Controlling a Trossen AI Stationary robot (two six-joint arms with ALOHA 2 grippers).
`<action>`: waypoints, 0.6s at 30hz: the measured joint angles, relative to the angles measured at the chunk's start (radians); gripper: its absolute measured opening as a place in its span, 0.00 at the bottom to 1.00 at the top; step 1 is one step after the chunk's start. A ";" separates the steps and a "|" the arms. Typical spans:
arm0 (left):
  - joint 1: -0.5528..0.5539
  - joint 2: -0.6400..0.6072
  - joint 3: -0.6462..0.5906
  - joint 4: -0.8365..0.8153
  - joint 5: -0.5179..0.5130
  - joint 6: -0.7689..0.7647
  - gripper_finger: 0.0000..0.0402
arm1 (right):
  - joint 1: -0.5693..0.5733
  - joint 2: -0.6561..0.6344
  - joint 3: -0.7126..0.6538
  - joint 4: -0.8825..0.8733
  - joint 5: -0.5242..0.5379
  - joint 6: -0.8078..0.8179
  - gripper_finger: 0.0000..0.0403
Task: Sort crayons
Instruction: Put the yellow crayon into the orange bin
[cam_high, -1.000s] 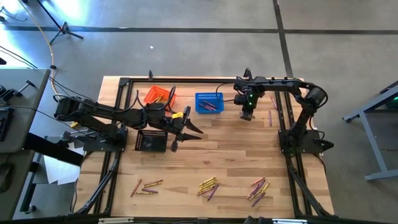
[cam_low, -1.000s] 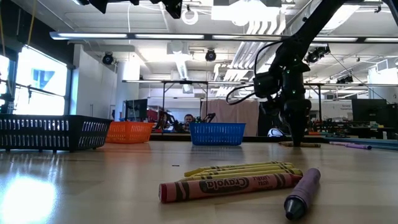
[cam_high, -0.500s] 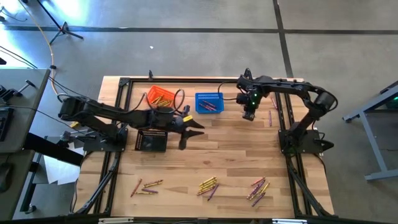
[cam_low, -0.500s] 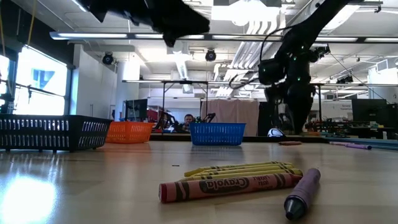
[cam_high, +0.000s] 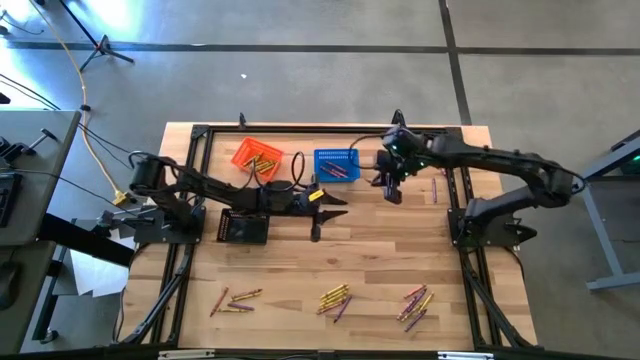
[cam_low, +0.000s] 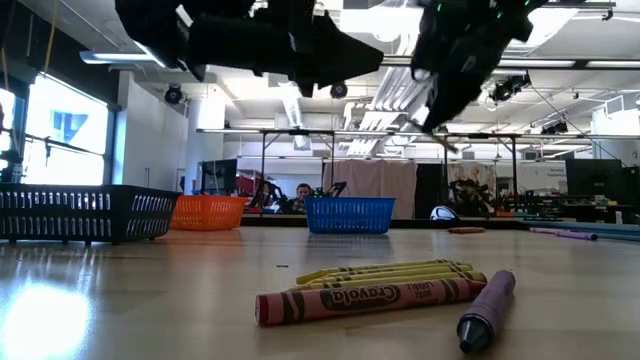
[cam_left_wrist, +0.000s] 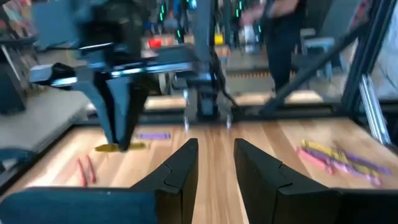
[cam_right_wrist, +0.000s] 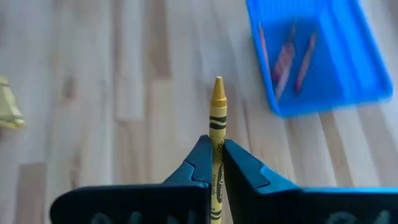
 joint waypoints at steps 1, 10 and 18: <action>0.000 0.008 0.000 0.021 -0.005 -0.001 0.23 | 0.025 -0.021 0.000 0.024 0.009 0.001 0.02; 0.000 0.023 0.000 0.072 -0.097 -0.032 0.24 | 0.229 -0.136 0.002 0.193 0.151 0.044 0.02; -0.010 0.023 0.000 0.072 -0.107 -0.007 0.34 | 0.362 -0.128 0.003 0.279 0.218 0.034 0.02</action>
